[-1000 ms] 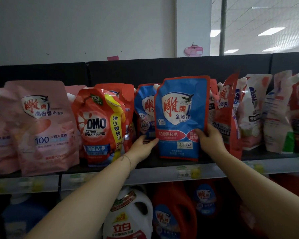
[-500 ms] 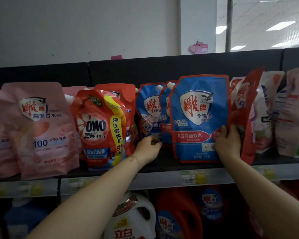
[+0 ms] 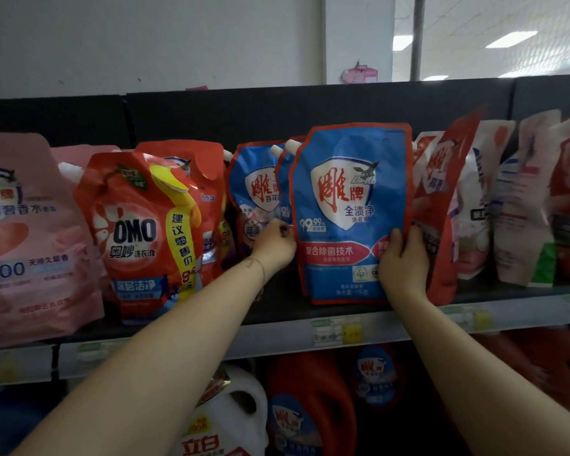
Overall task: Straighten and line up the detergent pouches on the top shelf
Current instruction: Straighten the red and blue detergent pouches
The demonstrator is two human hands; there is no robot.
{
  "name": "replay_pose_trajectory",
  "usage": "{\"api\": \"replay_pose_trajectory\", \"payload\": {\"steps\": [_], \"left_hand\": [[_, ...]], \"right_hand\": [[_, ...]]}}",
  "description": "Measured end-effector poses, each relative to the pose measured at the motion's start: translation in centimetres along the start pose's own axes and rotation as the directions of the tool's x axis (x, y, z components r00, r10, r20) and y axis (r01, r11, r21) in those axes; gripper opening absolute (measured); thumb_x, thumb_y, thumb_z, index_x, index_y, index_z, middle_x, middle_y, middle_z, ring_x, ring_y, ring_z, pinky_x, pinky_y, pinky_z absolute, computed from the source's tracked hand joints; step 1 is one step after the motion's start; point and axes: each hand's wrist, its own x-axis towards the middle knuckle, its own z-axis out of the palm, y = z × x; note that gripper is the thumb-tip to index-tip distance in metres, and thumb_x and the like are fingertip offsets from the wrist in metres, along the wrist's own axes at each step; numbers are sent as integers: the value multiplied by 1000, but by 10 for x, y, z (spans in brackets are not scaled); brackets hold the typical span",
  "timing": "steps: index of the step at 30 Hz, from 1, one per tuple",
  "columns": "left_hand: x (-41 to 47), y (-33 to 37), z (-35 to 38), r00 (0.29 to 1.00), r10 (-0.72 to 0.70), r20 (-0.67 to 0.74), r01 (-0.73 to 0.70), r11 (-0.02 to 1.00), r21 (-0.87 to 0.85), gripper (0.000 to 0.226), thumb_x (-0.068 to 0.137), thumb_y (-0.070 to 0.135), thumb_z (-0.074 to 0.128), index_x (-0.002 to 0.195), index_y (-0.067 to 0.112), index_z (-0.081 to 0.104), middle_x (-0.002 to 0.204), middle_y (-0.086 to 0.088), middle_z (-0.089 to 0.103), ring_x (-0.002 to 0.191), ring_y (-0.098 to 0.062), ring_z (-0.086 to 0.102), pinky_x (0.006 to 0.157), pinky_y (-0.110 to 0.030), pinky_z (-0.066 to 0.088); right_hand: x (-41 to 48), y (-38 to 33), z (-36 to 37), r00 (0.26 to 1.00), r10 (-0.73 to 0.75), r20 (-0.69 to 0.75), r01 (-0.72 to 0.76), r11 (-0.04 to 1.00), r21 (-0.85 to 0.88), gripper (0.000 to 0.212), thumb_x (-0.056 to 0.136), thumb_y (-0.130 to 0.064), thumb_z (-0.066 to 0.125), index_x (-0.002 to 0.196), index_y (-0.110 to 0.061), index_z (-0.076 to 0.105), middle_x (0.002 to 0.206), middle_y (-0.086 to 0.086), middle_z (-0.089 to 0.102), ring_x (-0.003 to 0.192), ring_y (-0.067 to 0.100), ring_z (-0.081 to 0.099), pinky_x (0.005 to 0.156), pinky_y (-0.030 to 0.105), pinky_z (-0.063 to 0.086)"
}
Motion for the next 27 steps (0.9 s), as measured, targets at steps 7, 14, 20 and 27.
{"api": "replay_pose_trajectory", "payload": {"steps": [7,14,20,27], "left_hand": [[21,-2,10,998,-57,-1,54,965,-255,38,95,32,51,130,18,49,129,-5,57,117,-24,53,101,-34,42],[85,-46,39,977,-212,12,187,836,-515,50,81,58,57,116,21,59,118,-4,65,105,-26,60,99,-42,45],[85,-38,42,938,-346,-10,278,772,-572,36,85,55,55,87,20,64,100,-9,69,93,-32,64,92,-46,51],[82,-38,47,956,-278,90,269,717,-643,49,85,57,51,108,17,67,110,-8,70,102,-32,64,96,-49,49]], "right_hand": [[-1,2,1,999,-38,-5,38,999,7,30,103,-29,35,124,-11,47,128,13,56,118,31,52,102,36,39],[0,5,4,999,-42,-9,42,999,3,33,102,-33,34,126,-13,47,127,11,57,118,29,53,102,45,42],[1,7,4,999,-53,-4,53,999,11,32,102,-32,35,126,-14,47,126,8,56,118,25,53,103,42,42],[3,9,7,998,-54,-19,54,998,15,33,102,-32,36,125,-12,48,123,8,59,115,26,55,100,47,45]]}}
